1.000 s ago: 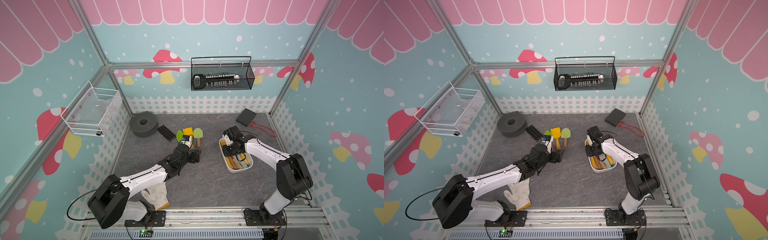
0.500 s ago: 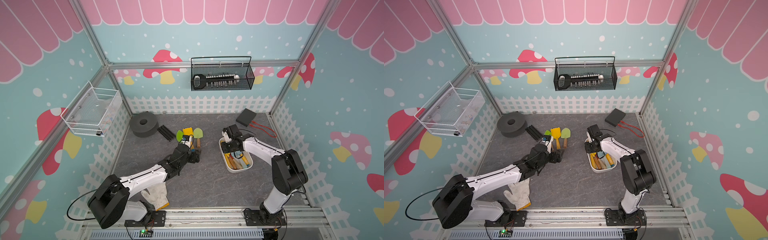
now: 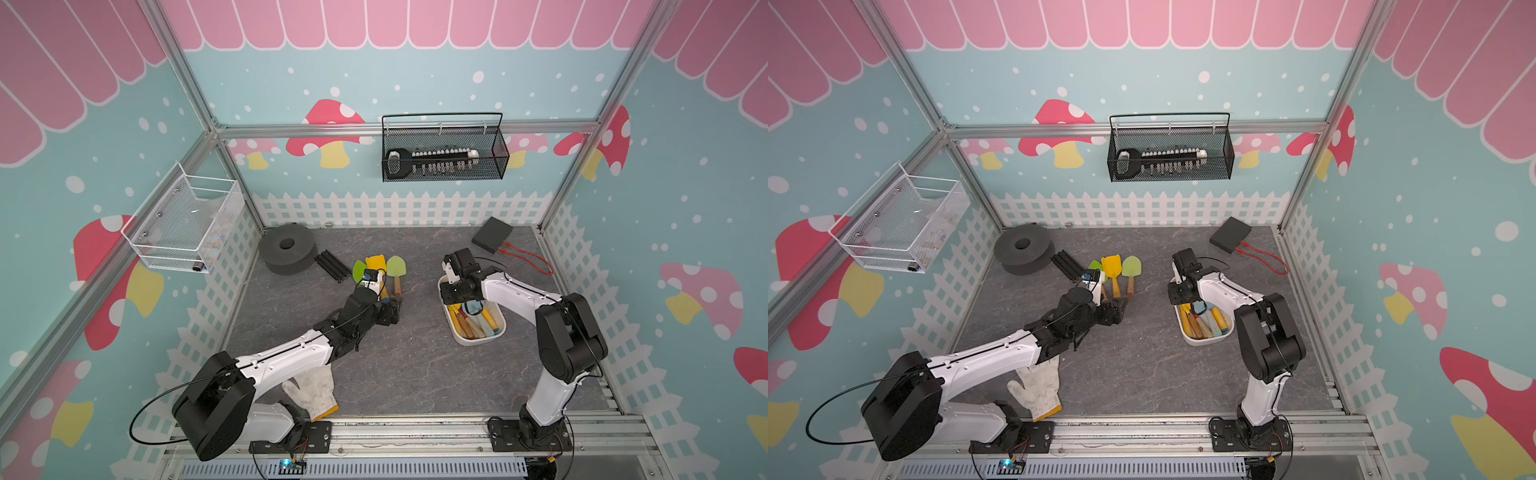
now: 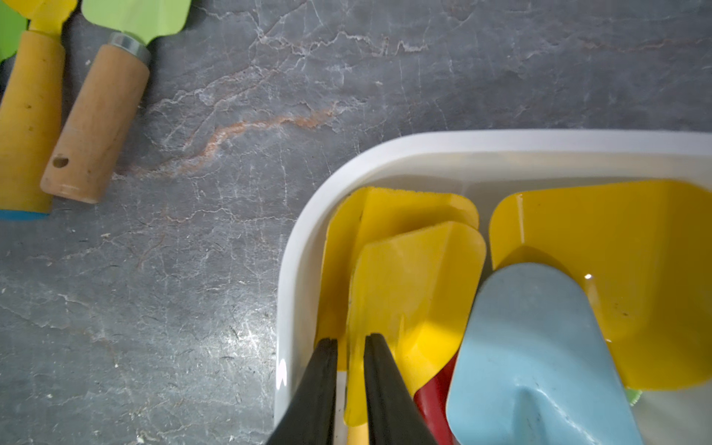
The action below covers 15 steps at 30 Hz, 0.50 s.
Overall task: Take the shovel out of the storage box
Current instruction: Pick up the shovel from the storage box.
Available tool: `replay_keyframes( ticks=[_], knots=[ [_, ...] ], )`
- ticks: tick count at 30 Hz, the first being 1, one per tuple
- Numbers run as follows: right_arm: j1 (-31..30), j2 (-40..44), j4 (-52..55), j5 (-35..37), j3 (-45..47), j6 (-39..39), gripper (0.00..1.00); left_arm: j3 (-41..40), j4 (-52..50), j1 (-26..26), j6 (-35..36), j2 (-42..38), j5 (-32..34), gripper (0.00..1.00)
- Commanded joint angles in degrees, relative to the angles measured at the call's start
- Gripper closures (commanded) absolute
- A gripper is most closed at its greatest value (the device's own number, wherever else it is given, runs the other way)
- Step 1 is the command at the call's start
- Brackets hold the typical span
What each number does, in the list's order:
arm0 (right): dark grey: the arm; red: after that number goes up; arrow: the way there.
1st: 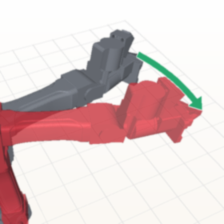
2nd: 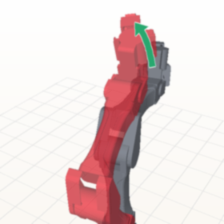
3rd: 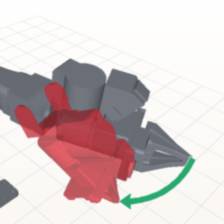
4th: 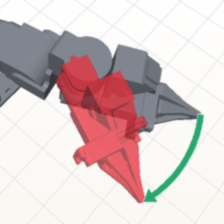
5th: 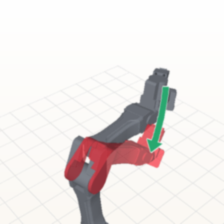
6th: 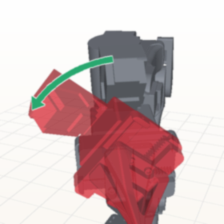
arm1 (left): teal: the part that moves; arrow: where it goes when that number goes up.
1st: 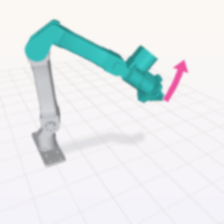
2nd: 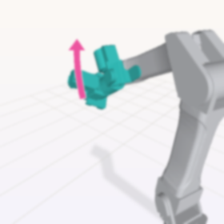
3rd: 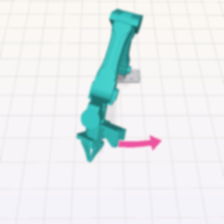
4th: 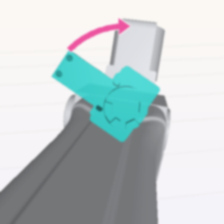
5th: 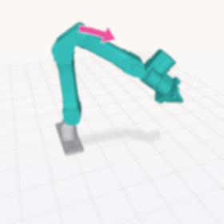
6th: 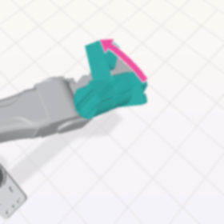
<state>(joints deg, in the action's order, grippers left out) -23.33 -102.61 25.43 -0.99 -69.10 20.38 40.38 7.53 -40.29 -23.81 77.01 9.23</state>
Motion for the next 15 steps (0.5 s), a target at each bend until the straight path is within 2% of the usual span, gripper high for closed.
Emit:
replay_keyframes(
  ticks=[1,9,15],
  knots=[
    [0.1,-1.3,-0.1,1.1,-1.2,0.2,0.82,0.3,-0.8,-0.4,0.1,-1.1,0.9,0.13],
    [0.1,-0.1,-0.1,0.5,-1.0,-0.2,0.91,0.1,-0.8,-0.4,0.1,-1.9,0.8,0.13],
    [0.0,4.3,-1.1,-0.2,0.9,0.8,0.97,0.1,-0.7,-0.4,-0.3,-2.0,0.6,0.13]
  ],
)
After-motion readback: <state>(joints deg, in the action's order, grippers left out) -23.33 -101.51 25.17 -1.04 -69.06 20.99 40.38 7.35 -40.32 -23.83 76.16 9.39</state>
